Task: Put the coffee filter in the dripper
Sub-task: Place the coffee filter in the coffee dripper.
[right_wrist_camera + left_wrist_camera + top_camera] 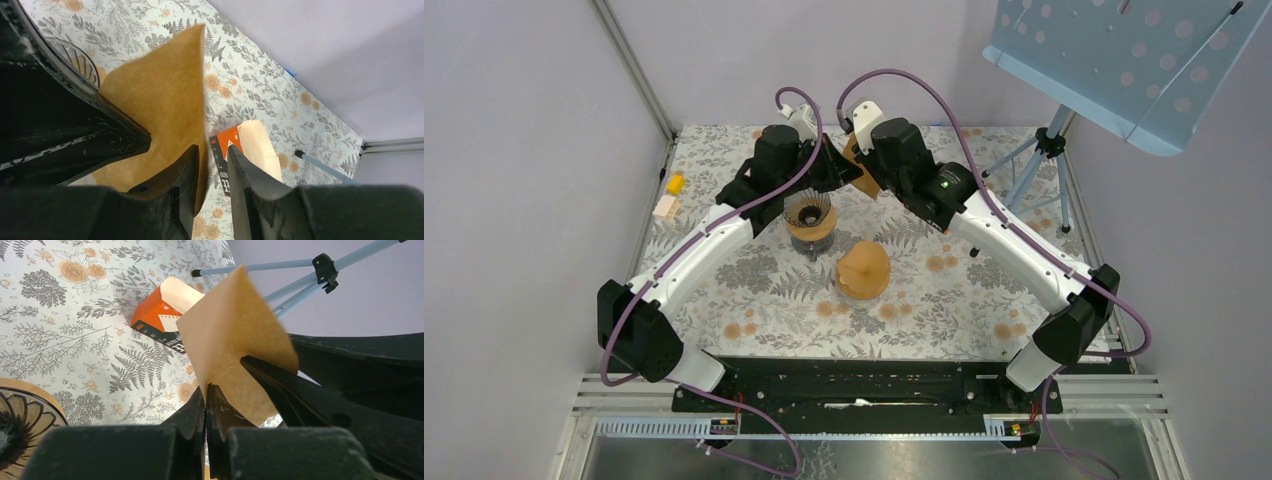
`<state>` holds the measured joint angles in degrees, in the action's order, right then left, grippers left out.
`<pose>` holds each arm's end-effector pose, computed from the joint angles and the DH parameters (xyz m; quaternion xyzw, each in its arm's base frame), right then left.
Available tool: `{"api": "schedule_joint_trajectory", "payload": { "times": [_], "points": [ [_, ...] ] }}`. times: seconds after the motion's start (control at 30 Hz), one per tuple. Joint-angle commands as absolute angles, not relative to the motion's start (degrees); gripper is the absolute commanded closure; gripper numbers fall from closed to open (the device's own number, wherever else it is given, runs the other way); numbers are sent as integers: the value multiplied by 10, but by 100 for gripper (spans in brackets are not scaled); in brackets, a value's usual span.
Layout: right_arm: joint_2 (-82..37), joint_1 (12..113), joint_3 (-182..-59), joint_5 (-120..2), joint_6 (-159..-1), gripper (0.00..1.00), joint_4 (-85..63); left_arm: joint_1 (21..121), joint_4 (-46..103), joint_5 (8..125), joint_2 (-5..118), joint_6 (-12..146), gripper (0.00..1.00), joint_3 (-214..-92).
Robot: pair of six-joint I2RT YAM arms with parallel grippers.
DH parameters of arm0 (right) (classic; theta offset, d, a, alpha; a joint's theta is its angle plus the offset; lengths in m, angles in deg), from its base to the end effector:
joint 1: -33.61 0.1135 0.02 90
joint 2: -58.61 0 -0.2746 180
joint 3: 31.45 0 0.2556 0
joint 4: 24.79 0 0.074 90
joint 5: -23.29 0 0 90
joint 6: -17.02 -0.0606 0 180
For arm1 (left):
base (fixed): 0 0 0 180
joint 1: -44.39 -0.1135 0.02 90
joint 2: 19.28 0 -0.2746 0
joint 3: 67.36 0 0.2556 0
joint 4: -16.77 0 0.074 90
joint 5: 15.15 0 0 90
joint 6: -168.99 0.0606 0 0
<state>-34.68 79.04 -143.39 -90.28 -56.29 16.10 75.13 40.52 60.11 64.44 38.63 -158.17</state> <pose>0.2965 0.2664 0.4204 -0.3218 0.7549 -0.0288 0.5707 0.3107 -0.2027 0.3800 0.0096 0.7991 -0.4281 0.4221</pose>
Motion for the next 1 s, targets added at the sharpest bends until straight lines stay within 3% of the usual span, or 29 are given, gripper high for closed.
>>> {"api": "schedule_joint_trajectory", "payload": {
  "times": [0.0,0.67,0.97],
  "points": [
    [-312,789,-1431,-930,-560,66,124,753,394,619,622,392,100,-1595],
    [-308,784,-1426,-916,-562,80,123,753,393,629,619,405,100,-1593],
    [-320,781,-1429,-890,-585,62,132,753,380,608,617,406,100,-1593]
  ]
}}
